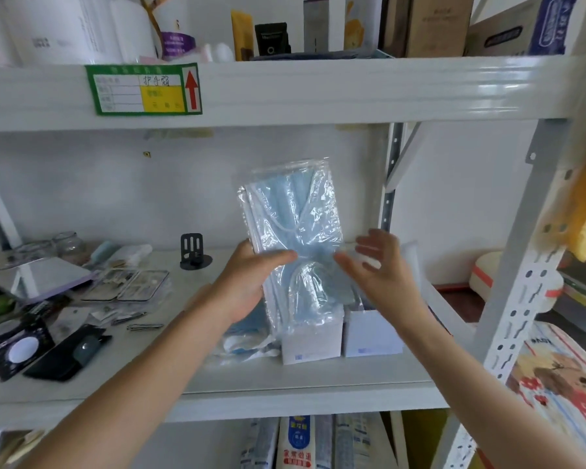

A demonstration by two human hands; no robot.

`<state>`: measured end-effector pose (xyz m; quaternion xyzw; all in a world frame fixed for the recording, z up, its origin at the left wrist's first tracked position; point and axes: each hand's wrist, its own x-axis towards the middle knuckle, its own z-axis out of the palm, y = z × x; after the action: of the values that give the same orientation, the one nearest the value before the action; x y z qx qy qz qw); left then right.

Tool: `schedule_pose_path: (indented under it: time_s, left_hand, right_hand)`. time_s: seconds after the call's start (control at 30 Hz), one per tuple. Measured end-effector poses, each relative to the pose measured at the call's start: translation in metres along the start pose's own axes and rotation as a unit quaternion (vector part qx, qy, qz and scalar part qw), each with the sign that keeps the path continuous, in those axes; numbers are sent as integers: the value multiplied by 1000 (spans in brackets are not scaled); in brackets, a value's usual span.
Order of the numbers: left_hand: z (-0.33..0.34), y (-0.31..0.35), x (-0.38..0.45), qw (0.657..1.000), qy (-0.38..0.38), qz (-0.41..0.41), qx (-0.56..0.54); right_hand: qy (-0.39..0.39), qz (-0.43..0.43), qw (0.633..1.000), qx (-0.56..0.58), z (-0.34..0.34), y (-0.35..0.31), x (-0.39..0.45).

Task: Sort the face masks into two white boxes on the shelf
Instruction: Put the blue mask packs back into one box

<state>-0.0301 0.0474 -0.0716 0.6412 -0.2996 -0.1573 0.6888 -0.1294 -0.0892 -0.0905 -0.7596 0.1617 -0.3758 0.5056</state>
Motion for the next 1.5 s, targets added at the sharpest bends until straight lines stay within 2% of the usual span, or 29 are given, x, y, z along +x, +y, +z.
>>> schedule_pose_path:
  time_s: [0.13, 0.17, 0.27, 0.33, 0.4, 0.6, 0.67, 0.73, 0.83, 0.97, 1.07, 1.13, 1.2, 1.3, 1.4, 1.47, 1.5]
  left_hand:
    - [1, -17, -3, 1000, -19, -4, -15]
    - [0, -25, -5, 999, -23, -17, -24]
    - [-11, -56, -17, 997, -21, -58, -50]
    - [-16, -77, -27, 997, -42, -62, -24]
    - [-19, -95, -32, 997, -32, -63, 8]
    - [-27, -119, -26, 993, -59, -86, 52]
    - [-27, -114, -22, 995, -56, -65, 51]
    - [-25, -106, -15, 996, -37, -37, 67]
    - [-18, -81, -5, 997, 36, 4, 71]
    - [-7, -57, 9, 988, 89, 58, 111]
    - [-3, -53, 24, 994, 54, 83, 46]
    - [2, -56, 30, 992, 34, 100, 71]
    - [8, -59, 35, 986, 59, 118, 103]
    - [15, -62, 36, 984, 107, 105, 99]
    - [23, -56, 38, 986, 129, 75, 69]
    - [30, -47, 39, 994, 107, 23, 0]
    - [34, -38, 38, 995, 77, -28, -54]
  right_hand:
    - [-185, -29, 978, -94, 17, 2, 10]
    - [-212, -25, 973, -91, 21, 8, 9]
    - [-240, 9, 970, -44, 28, 36, -5]
    - [-278, 34, 957, -69, 33, 58, -17]
    - [-307, 50, 943, -119, 38, 77, -25]
    - [-342, 125, 923, -123, 46, 107, -29]
    - [-337, 132, 928, -88, 45, 104, -26]
    - [-290, 110, 947, -79, 44, 98, -20]
    - [-224, 102, 968, -57, 44, 90, -6]
    - [-168, 107, 980, -20, 37, 56, 6]
    - [-89, 107, 990, -10, 34, 50, 16]
    - [-60, 104, 991, -50, 33, 48, 20]
    - [-59, 84, 989, -103, 29, 46, 19]
    - [-99, 70, 990, -79, 22, 44, 13]
    - [-139, 129, 980, 66, 18, 44, 11]
    - [-131, 146, 972, 130, 12, 43, 13]
    - [-129, 145, 970, 144, 7, 41, 15]
